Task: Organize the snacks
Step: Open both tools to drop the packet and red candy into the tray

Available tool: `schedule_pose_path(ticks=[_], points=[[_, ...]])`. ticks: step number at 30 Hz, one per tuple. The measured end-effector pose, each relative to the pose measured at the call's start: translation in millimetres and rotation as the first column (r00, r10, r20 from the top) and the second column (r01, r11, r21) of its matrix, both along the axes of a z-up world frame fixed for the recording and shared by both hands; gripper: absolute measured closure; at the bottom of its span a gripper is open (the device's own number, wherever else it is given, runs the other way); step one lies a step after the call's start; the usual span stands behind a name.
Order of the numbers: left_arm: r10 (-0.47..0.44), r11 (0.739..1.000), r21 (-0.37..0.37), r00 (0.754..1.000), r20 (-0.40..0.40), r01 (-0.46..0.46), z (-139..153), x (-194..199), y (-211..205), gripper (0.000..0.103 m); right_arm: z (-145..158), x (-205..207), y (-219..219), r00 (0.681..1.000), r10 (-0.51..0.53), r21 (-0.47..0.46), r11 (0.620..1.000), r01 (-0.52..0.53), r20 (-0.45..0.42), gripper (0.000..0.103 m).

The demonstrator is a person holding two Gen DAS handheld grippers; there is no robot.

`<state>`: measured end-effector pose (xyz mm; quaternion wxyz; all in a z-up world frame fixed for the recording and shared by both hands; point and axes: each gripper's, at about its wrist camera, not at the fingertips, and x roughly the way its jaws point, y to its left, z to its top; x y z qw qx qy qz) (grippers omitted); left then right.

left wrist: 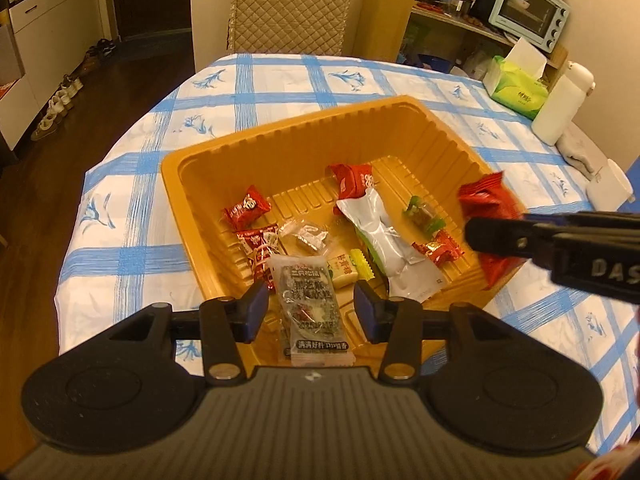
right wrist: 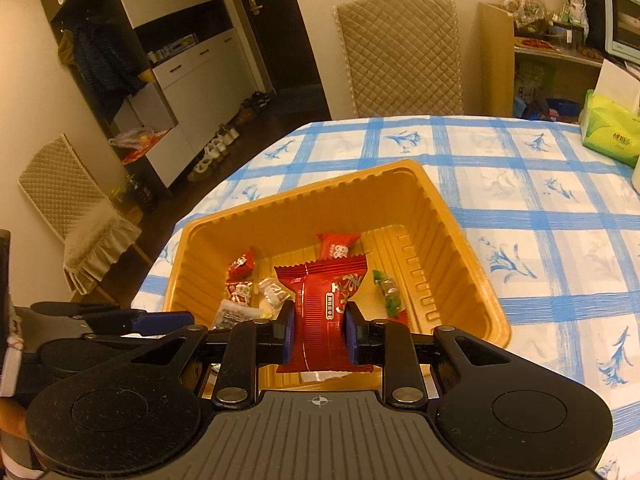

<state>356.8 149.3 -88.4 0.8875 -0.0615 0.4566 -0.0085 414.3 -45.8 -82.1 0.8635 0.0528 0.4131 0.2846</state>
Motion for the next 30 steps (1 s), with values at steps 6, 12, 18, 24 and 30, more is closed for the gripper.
schedule_pose_path(ticks=[6, 12, 18, 24, 30], points=[[-0.008, 1.0, -0.003, 1.0, 0.022, 0.008, 11.7, -0.7, 8.7, 0.056, -5.2, 4.1, 15.6, 1.0, 0.01, 0.01, 1.0, -0.01, -0.019, 0.078], [-0.007, 1.0, -0.007, 1.0, 0.028, 0.007, 17.5, -1.6, 18.3, 0.056, -13.0, 9.5, 27.6, 0.999, 0.008, 0.021, 1.0, -0.007, -0.049, 0.078], [-0.002, 1.0, -0.009, 1.0, 0.03, 0.003, 19.1, -3.5, 25.9, 0.055, -20.3, 13.0, 35.0, 0.997, 0.005, 0.026, 1.0, -0.003, -0.074, 0.077], [0.003, 1.0, -0.011, 1.0, 0.031, -0.002, 20.9, -8.7, 31.1, 0.053, -20.8, 15.3, 36.2, 0.995, -0.01, 0.072, 0.997, 0.018, -0.101, 0.076], [0.011, 1.0, -0.012, 0.999, 0.04, -0.011, 26.0, -20.1, 28.8, 0.047, -12.0, 6.6, 28.9, 0.996, -0.032, 0.088, 0.995, 0.039, -0.082, 0.046]])
